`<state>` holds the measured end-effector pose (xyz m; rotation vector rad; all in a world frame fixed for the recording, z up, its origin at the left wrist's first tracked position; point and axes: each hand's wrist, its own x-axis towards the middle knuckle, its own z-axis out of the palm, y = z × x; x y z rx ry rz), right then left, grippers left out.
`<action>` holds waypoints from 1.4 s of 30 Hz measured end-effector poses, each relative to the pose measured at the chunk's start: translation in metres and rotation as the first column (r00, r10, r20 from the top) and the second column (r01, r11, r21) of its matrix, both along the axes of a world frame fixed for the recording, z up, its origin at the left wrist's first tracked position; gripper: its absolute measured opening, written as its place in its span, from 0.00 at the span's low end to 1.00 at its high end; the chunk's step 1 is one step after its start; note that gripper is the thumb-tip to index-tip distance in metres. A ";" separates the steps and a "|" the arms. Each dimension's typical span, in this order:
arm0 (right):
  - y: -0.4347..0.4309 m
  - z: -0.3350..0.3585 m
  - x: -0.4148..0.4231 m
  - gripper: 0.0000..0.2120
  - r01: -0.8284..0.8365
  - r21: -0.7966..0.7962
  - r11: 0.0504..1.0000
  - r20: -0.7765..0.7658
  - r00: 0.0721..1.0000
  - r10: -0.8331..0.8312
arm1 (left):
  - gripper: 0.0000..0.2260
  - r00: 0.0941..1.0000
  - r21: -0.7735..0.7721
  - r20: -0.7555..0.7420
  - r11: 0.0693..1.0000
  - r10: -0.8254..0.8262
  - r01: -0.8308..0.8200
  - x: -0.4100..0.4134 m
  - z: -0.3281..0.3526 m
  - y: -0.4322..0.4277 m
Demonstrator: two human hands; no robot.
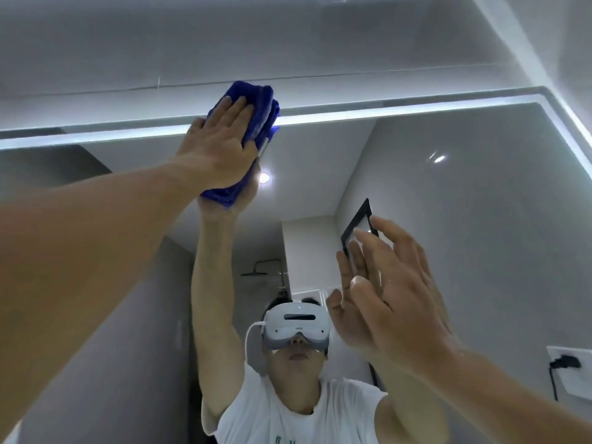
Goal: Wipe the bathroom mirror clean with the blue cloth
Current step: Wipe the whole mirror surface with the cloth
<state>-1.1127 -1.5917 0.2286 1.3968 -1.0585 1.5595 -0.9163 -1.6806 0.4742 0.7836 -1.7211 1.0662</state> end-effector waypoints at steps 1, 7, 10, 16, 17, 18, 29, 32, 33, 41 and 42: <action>-0.002 0.000 -0.001 0.27 0.004 0.003 1.000 0.003 1.000 -0.004 | 0.27 1.000 -0.009 0.003 1.000 -0.006 0.006 0.000 -0.007 0.001; -0.006 -0.004 0.012 0.27 -0.011 0.037 0.999 0.060 0.998 0.008 | 0.27 0.991 -0.075 0.132 0.997 0.025 -0.015 0.006 -0.083 0.004; -0.001 -0.007 0.023 0.27 -0.018 0.059 0.998 0.073 0.997 0.014 | 0.28 0.972 -0.112 0.225 0.993 0.070 -0.045 0.012 -0.144 -0.001; 0.011 -0.025 0.040 0.27 -0.037 0.105 0.994 0.070 0.997 0.030 | 0.28 0.911 -0.201 0.403 0.980 0.086 -0.003 0.029 -0.271 -0.017; 0.013 -0.028 0.042 0.27 -0.040 0.113 0.993 0.071 0.997 0.032 | 0.29 0.898 -0.196 0.432 0.981 0.084 0.002 0.032 -0.290 -0.018; 0.015 -0.030 0.043 0.27 -0.044 0.119 0.992 0.073 0.997 0.036 | 0.29 0.883 -0.189 0.462 0.982 0.087 0.002 0.034 -0.308 -0.019; 0.040 -0.047 0.042 0.27 -0.047 0.174 0.984 0.089 0.995 0.032 | 0.28 0.700 -0.213 0.701 0.977 0.138 0.021 0.056 -0.301 -0.012; 0.039 -0.050 0.042 0.28 -0.060 0.181 0.982 0.097 0.994 0.043 | 0.28 0.815 -0.224 0.563 0.975 0.138 -0.010 0.056 -0.246 -0.014; 0.038 -0.052 0.042 0.28 -0.060 0.177 0.982 0.094 0.995 0.043 | 0.28 0.865 -0.195 0.487 0.981 0.119 -0.025 0.052 -0.233 -0.013; 0.022 -0.083 0.036 0.29 -0.074 0.178 0.981 0.116 0.992 0.054 | 0.27 0.971 -0.168 0.237 0.986 0.043 -0.003 0.027 -0.275 -0.015; 0.023 -0.088 0.035 0.30 -0.082 0.174 0.981 0.126 0.990 0.060 | 0.27 0.964 -0.175 0.264 0.985 0.042 0.005 0.027 -0.286 -0.016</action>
